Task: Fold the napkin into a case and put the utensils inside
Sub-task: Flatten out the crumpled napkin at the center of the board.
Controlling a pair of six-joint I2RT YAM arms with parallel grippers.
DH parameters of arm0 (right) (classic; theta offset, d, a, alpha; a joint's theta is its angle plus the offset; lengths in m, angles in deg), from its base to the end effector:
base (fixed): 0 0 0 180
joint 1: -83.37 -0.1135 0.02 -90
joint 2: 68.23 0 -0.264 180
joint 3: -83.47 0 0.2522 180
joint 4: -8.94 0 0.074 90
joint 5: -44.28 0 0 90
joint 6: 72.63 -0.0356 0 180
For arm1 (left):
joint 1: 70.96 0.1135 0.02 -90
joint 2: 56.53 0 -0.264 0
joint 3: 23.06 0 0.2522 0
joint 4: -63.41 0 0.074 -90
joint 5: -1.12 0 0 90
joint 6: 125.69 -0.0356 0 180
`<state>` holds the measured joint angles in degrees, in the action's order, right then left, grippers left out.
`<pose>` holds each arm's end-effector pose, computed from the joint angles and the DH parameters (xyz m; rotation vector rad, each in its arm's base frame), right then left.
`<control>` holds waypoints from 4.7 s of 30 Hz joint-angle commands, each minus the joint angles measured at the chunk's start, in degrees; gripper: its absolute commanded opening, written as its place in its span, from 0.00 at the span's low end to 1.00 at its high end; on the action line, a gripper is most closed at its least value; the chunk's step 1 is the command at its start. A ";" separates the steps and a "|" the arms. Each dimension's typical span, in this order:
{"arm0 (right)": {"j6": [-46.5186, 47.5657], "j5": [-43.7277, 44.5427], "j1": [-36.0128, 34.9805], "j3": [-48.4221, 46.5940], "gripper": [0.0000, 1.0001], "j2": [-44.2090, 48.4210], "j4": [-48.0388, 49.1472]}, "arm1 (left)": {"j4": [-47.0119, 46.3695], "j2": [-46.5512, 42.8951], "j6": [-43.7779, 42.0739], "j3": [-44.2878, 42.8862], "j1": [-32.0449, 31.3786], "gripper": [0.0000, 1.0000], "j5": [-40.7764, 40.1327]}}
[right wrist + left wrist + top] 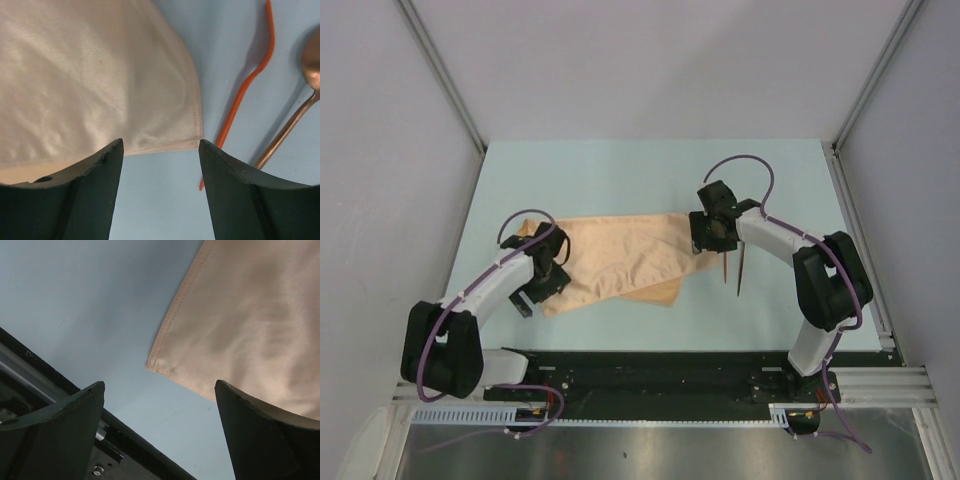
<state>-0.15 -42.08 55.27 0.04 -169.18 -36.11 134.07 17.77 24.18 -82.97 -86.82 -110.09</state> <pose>0.3196 0.1681 0.1996 -0.2256 2.6614 0.1745 0.1979 -0.0428 0.1982 -1.0805 2.6125 0.3429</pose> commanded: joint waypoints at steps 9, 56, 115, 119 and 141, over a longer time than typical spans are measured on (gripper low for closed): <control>-2.34 4.71 0.32 3.66 0.55 -1.27 5.71 | -10.41 5.85 7.45 7.39 0.04 0.68 5.75; -6.30 7.79 -7.23 8.93 0.62 -1.97 7.55 | -16.12 -9.26 -7.41 -6.86 0.92 0.00 5.13; -13.60 -12.17 11.22 -53.42 0.82 -34.43 10.89 | -35.88 51.13 -21.65 -75.15 18.76 0.87 16.47; -9.04 -7.60 10.61 -40.59 0.86 -26.42 5.36 | -28.00 40.07 -19.63 -59.13 16.22 0.75 16.56; -17.90 -9.36 -3.10 8.93 0.82 5.05 13.38 | -23.68 -6.42 -26.21 -8.08 5.22 0.72 22.79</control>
<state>-13.68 -47.92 50.53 7.45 -166.62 -24.96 109.68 20.66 0.23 -94.14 -81.40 -87.40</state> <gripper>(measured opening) 0.860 0.712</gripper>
